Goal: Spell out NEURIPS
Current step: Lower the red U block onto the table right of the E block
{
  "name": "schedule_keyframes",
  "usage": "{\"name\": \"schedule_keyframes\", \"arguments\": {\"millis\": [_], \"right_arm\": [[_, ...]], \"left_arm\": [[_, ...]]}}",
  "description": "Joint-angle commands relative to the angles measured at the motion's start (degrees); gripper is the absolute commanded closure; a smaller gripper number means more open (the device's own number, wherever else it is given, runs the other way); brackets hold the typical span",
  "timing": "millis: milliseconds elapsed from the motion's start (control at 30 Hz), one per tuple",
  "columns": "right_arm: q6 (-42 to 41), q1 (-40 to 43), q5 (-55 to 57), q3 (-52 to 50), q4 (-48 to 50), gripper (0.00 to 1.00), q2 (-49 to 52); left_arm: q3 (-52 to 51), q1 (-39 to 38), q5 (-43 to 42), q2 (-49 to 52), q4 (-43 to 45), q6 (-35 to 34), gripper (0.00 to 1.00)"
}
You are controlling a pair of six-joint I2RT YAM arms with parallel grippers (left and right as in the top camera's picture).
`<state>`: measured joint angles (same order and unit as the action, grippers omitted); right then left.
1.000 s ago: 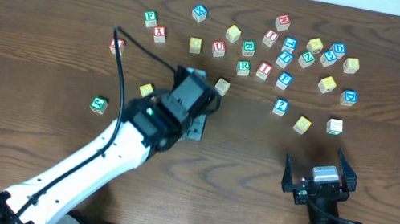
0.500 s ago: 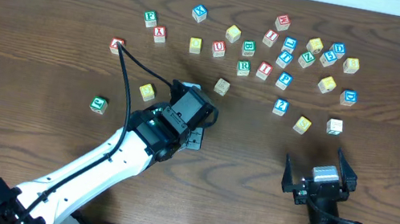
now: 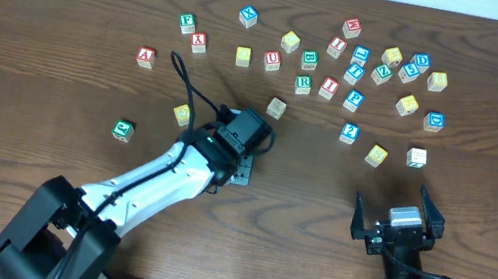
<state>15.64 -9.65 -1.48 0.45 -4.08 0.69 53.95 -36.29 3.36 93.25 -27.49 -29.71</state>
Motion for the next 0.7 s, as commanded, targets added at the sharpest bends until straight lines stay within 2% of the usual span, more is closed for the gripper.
{"name": "schedule_keyframes", "arguments": {"millis": [0,167,667], "right_arm": [[-0.81,0.72,0.44,-0.13,-0.22,0.01,-0.31],[-0.81,0.72,0.44,-0.13,-0.22,0.01,-0.31],[-0.81,0.72,0.44,-0.13,-0.24,0.01,-0.31]], "left_arm": [[0.22,2.25,-1.27,0.0,0.2,2.71,0.68],[0.28,4.83,-4.31,0.0,0.44,5.75,0.68],[0.28,5.03,-5.73,0.0,-0.07,5.68,0.7]]}}
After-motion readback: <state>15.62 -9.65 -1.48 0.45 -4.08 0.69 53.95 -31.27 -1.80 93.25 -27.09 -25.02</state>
